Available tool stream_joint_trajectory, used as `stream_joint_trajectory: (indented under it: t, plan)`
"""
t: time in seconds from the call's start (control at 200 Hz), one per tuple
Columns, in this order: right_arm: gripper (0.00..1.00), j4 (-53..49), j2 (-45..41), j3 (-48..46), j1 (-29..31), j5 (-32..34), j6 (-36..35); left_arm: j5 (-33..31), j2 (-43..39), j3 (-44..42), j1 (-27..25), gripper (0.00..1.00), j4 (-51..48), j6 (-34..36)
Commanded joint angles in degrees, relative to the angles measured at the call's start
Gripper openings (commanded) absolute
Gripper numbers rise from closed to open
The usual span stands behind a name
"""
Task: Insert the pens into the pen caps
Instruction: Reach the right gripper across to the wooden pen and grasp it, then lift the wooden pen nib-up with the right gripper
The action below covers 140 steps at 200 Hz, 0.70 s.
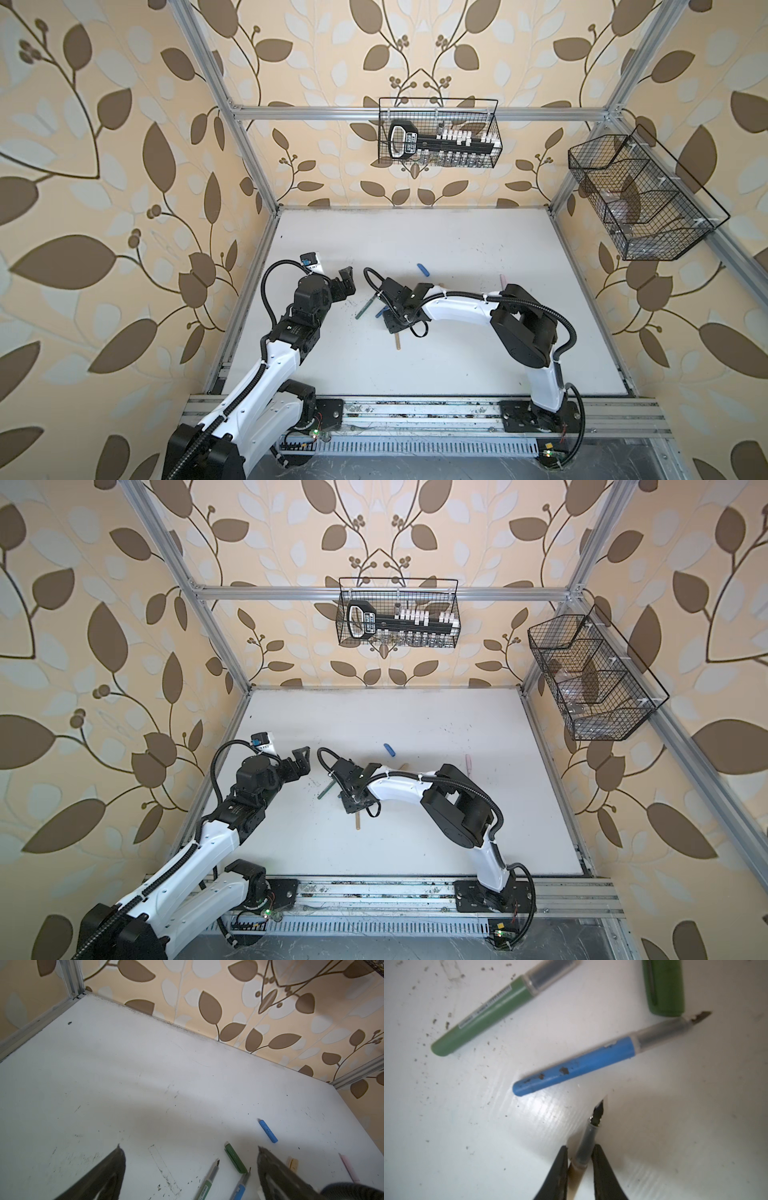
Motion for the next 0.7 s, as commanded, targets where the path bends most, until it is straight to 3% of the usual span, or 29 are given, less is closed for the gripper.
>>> stream_joint_trajectory:
  t: [0.0, 0.235, 0.325, 0.695]
  plan:
    - [0.22, 0.3, -1.3, -2.8, -1.1, -0.6, 1.2, 2.1, 0.6, 0.5, 0.0, 0.99, 2.7, -0.9]
    - [0.2, 0.2, -3.6, -4.7, -2.2, 0.6, 1.1, 2.5, 1.1, 0.2, 0.0, 0.99, 3.4, -0.6]
    - [0.31, 0.2, -3.8, -4.3, -2.4, 1.0, 0.4, 4.4, 1.6, 1.0, 0.0, 0.99, 2.9, -0.6]
    - [0.4, -9.0, -1.2, 3.1, -3.1, -0.3, -2.7, 4.8, 3.1, 0.9, 0.0, 0.99, 4.0, -0.7]
